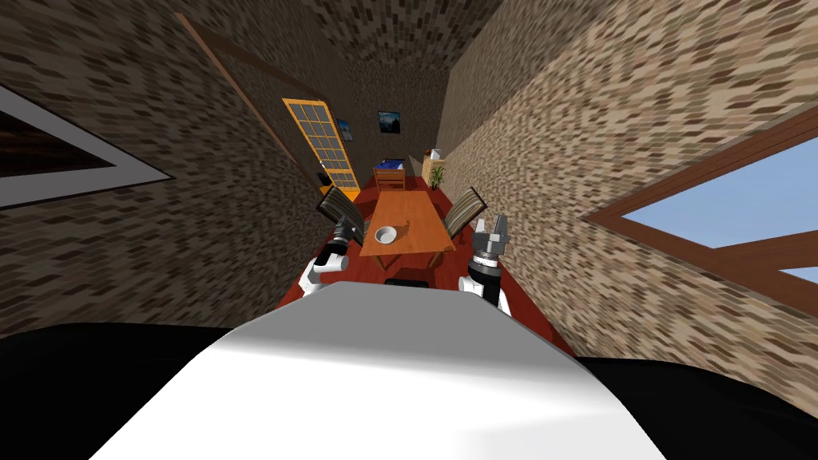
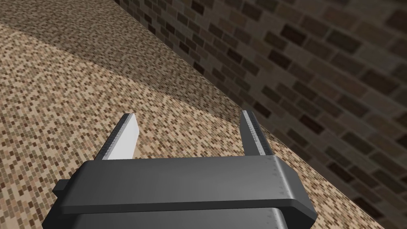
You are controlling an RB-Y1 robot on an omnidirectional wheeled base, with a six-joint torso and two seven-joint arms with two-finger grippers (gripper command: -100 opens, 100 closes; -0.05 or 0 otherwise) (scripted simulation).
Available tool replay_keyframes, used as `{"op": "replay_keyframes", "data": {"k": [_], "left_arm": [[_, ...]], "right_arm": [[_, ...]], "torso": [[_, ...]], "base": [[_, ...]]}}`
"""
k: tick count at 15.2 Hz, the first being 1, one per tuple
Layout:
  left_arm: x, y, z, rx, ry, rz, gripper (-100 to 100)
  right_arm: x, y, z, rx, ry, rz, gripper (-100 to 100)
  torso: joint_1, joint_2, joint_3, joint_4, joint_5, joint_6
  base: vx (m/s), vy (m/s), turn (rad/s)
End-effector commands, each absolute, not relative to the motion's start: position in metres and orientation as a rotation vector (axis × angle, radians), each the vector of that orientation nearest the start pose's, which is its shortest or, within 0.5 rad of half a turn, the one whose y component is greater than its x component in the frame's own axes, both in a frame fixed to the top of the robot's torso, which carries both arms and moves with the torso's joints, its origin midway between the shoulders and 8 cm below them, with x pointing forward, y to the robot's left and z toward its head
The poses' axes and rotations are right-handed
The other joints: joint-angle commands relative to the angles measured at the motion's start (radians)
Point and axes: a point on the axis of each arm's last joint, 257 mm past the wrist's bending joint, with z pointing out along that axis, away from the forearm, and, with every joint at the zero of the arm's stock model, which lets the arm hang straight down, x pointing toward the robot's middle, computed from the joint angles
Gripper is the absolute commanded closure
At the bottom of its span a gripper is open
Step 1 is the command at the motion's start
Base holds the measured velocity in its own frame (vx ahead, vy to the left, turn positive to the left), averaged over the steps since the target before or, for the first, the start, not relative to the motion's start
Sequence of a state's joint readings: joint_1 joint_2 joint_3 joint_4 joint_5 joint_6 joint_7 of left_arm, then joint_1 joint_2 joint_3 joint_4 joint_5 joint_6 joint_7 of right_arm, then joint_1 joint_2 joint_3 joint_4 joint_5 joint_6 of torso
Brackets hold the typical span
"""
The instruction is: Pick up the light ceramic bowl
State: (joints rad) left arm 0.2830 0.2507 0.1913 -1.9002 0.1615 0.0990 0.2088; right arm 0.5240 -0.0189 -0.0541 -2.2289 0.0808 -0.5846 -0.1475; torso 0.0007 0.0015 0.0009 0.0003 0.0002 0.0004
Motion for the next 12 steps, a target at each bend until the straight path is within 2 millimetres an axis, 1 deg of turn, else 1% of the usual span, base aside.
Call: {"op": "replay_keyframes", "data": {"k": [1,3,4,5,6,7,8,9,10,12], "left_arm": [[0.457,0.408,-0.200,-1.393,1.038,-1.086,-100],[0.457,0.409,-0.204,-1.404,1.044,-1.079,-100],[0.459,0.415,-0.217,-1.451,1.056,-1.061,-100],[0.458,0.415,-0.222,-1.468,1.067,-1.049,-100],[0.458,0.415,-0.222,-1.470,1.068,-1.048,-100],[0.460,0.421,-0.236,-1.518,1.082,-1.027,-100],[0.459,0.421,-0.241,-1.536,1.092,-1.015,-100],[0.459,0.421,-0.241,-1.536,1.092,-1.015,-100],[0.460,0.426,-0.254,-1.580,1.105,-0.995,-100],[0.458,0.426,-0.260,-1.600,1.116,-0.982,-100]], "right_arm": [[0.337,-0.287,0.010,0.632,0.636,1.335,0],[0.337,-0.287,0.010,0.632,0.636,1.335,0],[0.337,-0.287,0.010,0.632,0.636,1.335,0],[0.337,-0.287,0.010,0.632,0.636,1.335,0],[0.337,-0.287,0.010,0.632,0.636,1.335,0],[0.337,-0.287,0.010,0.632,0.636,1.335,0],[0.337,-0.287,0.010,0.632,0.636,1.335,0],[0.337,-0.287,0.010,0.632,0.636,1.335,0],[0.337,-0.287,0.010,0.632,0.636,1.335,0],[0.337,-0.287,0.010,0.632,0.636,1.335,0]], "torso": [[0.000,0.000,0.000,0.000,0.000,0.000],[0.000,0.000,0.000,0.000,0.000,0.000],[0.000,-0.001,0.000,0.000,0.000,0.000],[0.000,-0.001,0.000,0.000,0.000,0.000],[0.000,-0.001,0.000,0.000,0.000,0.000],[0.000,-0.001,0.000,0.000,0.000,0.000],[0.000,-0.001,0.000,0.000,0.000,0.000],[0.000,-0.001,0.000,0.000,0.000,0.000],[0.000,-0.001,0.000,0.000,0.000,0.000],[0.000,-0.001,0.000,0.000,0.000,0.000]], "base": [[-0.023,0.008,-0.063],[-0.012,0.005,-0.002],[-0.013,0.000,-0.059],[-0.018,0.005,-0.078],[-0.013,0.007,-0.030],[-0.015,0.005,-0.079],[-0.016,0.007,-0.078],[-0.012,0.006,-0.027],[-0.011,0.005,-0.088],[-0.009,0.007,-0.070]]}}
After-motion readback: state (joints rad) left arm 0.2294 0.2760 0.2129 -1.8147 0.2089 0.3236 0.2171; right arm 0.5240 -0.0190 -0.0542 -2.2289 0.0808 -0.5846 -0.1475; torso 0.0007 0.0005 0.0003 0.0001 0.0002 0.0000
